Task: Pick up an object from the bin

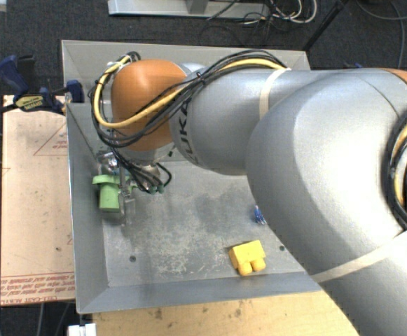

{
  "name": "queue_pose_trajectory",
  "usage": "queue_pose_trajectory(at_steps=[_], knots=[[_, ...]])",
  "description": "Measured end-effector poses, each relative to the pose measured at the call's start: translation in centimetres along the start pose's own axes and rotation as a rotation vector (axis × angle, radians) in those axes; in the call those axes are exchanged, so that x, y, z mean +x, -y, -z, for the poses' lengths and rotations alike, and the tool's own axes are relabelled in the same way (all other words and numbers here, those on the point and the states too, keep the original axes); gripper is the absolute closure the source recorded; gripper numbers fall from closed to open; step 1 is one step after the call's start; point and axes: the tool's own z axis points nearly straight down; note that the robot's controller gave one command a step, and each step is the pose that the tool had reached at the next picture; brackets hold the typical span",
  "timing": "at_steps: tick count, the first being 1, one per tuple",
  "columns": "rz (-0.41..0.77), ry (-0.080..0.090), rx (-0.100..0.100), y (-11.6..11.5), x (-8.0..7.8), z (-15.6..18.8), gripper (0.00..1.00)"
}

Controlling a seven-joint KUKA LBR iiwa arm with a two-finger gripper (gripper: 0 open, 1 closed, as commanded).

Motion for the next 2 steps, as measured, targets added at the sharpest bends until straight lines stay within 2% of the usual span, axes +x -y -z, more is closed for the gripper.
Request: queue_pose_trajectory(at_steps=[1,2], knots=[[-0.002,0.008,0.0,0.1,-0.3,0.5,1.0],[-0.042,0.015,0.0,0.6,-0.9,17.4,1.0]])
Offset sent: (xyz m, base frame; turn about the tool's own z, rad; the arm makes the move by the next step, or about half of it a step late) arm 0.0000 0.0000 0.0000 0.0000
